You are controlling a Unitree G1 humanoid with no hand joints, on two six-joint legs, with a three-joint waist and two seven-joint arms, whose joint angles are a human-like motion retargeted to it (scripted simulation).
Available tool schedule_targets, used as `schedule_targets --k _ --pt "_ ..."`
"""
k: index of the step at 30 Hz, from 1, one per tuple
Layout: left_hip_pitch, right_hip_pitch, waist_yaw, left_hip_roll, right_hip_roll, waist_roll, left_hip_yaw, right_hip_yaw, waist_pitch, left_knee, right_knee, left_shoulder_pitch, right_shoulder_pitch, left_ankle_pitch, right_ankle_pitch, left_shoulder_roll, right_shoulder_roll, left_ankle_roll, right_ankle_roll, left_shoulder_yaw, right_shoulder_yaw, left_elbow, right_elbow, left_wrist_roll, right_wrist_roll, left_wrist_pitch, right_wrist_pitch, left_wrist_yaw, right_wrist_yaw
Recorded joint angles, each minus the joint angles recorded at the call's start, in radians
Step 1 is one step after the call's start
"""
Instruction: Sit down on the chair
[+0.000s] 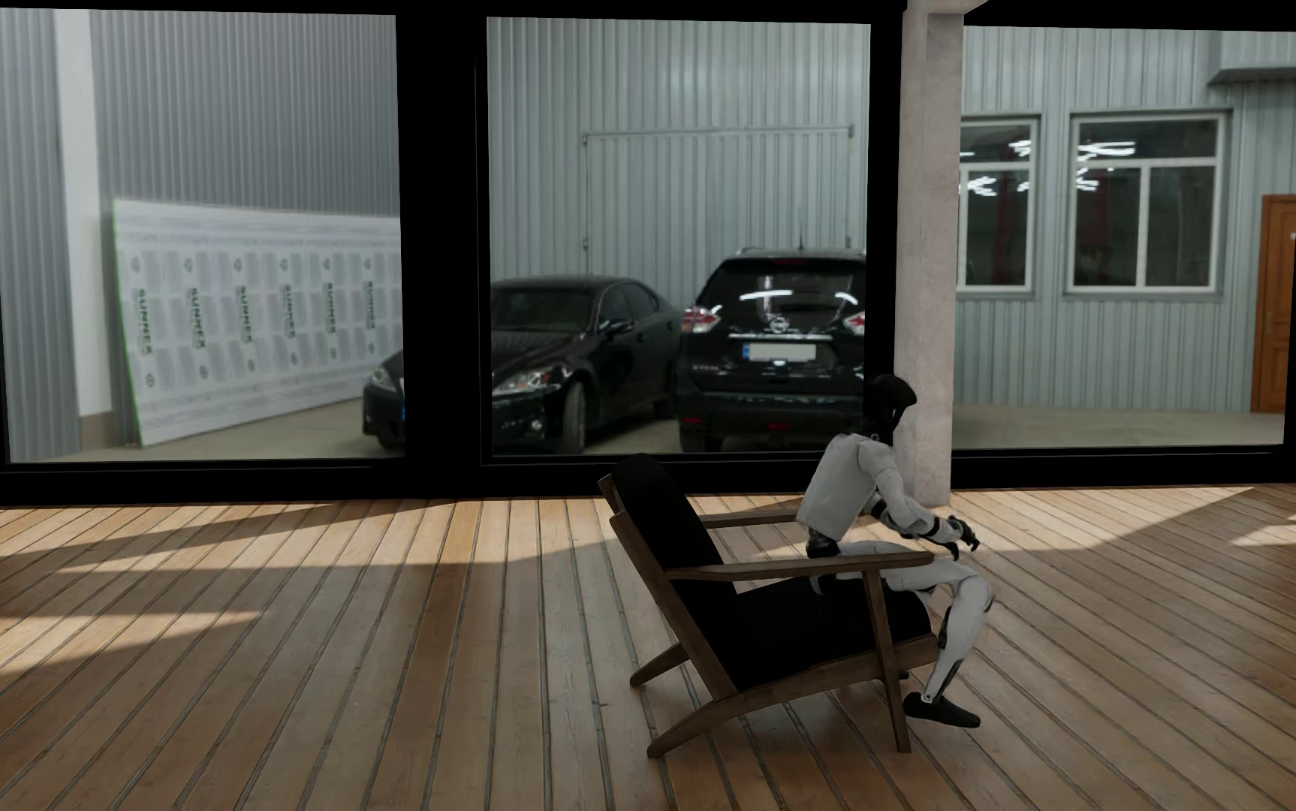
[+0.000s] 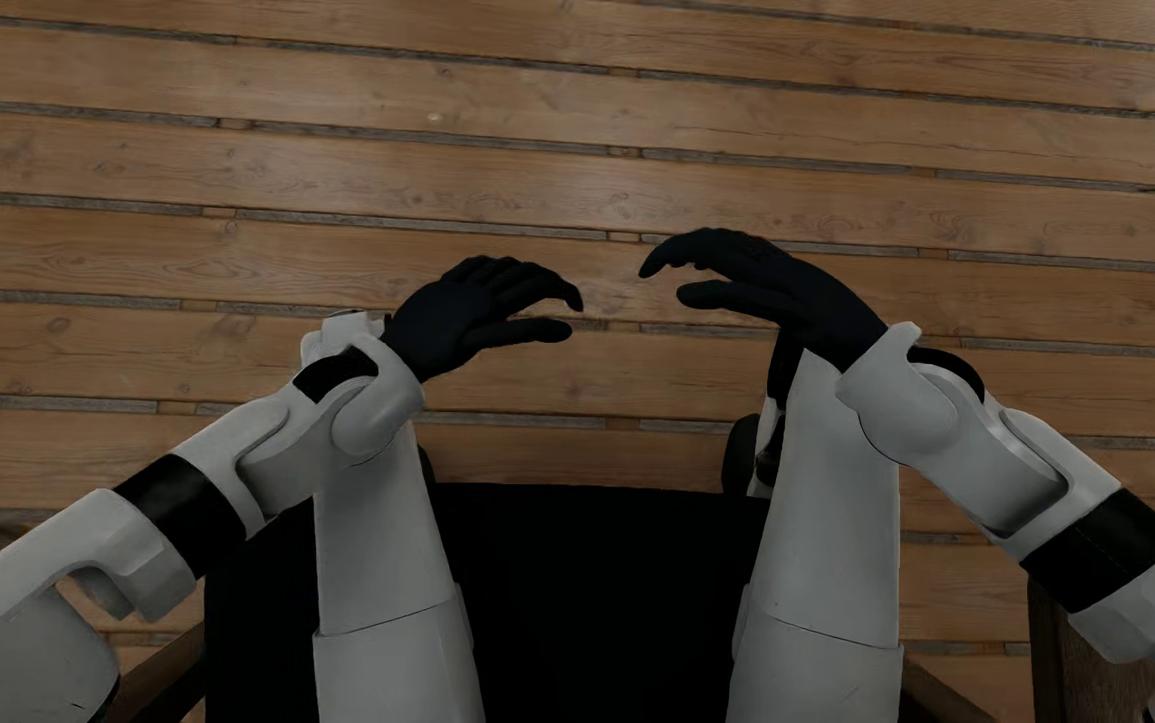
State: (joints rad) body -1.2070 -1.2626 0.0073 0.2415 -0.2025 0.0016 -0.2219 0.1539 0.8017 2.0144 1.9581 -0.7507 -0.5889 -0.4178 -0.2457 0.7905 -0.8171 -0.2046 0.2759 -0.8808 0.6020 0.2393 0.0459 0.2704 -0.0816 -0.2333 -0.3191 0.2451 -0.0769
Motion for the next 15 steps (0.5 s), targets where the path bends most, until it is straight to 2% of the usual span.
schedule_targets --k 2,3,5,6,8,9,10,11,12,13,14,15 --pt "0.046 0.054 0.005 -0.011 -0.001 0.010 0.000 -0.004 -0.025 -0.007 -0.010 0.114 0.105 0.022 0.020 -0.118 0.079 0.012 -0.005 0.130 -0.095 0.105 0.068 0.001 -0.022 0.025 0.019 -0.002 0.014" --pt "0.072 0.079 0.007 -0.015 0.002 0.010 0.005 -0.006 -0.040 -0.014 -0.018 0.167 0.155 0.029 0.029 -0.176 0.127 0.019 -0.012 0.193 -0.135 0.157 0.111 -0.016 -0.025 0.036 0.021 0.022 -0.011" --pt "0.115 0.116 0.006 -0.028 0.004 0.012 0.011 -0.008 -0.067 -0.024 -0.027 0.262 0.238 0.042 0.038 -0.290 0.221 0.029 -0.025 0.307 -0.215 0.245 0.206 -0.079 -0.004 0.070 0.038 0.120 -0.082" --pt "0.136 0.131 0.006 -0.034 0.006 0.008 0.016 -0.007 -0.080 -0.028 -0.026 0.303 0.276 0.043 0.040 -0.334 0.265 0.036 -0.034 0.351 -0.247 0.281 0.248 -0.126 0.018 0.101 0.061 0.140 -0.123" --pt "0.179 0.159 0.003 -0.040 0.013 -0.002 0.026 -0.009 -0.112 -0.030 -0.020 0.368 0.331 0.036 0.033 -0.385 0.345 0.050 -0.057 0.414 -0.287 0.373 0.366 -0.244 0.109 0.126 0.097 0.108 -0.166" --pt "0.192 0.171 0.003 -0.043 0.016 -0.005 0.026 -0.010 -0.131 -0.028 -0.015 0.399 0.354 0.040 0.025 -0.390 0.375 0.049 -0.067 0.436 -0.305 0.437 0.439 -0.256 0.136 0.126 0.093 0.092 -0.187" --pt "0.204 0.175 0.002 -0.050 0.019 -0.008 0.026 -0.007 -0.149 -0.027 -0.009 0.422 0.368 0.039 0.026 -0.387 0.395 0.055 -0.071 0.450 -0.318 0.508 0.518 -0.250 0.142 0.154 0.114 0.053 -0.175" --pt "0.217 0.181 0.000 -0.056 0.023 -0.013 0.028 -0.006 -0.165 -0.027 -0.005 0.440 0.376 0.039 0.023 -0.377 0.408 0.059 -0.080 0.458 -0.323 0.591 0.609 -0.257 0.149 0.181 0.149 -0.042 -0.131" --pt "0.226 0.185 -0.001 -0.061 0.028 -0.015 0.028 -0.005 -0.180 -0.027 -0.001 0.459 0.379 0.037 0.020 -0.365 0.409 0.063 -0.088 0.465 -0.323 0.676 0.708 -0.246 0.143 0.202 0.188 -0.155 -0.029" --pt "0.233 0.187 -0.002 -0.066 0.034 -0.017 0.032 -0.008 -0.193 -0.027 0.001 0.485 0.381 0.037 0.018 -0.355 0.409 0.070 -0.098 0.464 -0.313 0.745 0.802 -0.202 0.097 0.211 0.209 -0.234 0.050" --pt "0.240 0.188 -0.005 -0.072 0.038 -0.018 0.031 -0.008 -0.203 -0.028 0.003 0.520 0.386 0.038 0.018 -0.352 0.410 0.074 -0.104 0.470 -0.297 0.793 0.877 -0.151 0.030 0.217 0.225 -0.315 0.151" --pt "0.243 0.188 -0.007 -0.076 0.042 -0.016 0.030 -0.008 -0.212 -0.029 0.003 0.560 0.398 0.038 0.020 -0.357 0.413 0.075 -0.107 0.485 -0.285 0.831 0.935 -0.094 -0.035 0.197 0.212 -0.351 0.207"
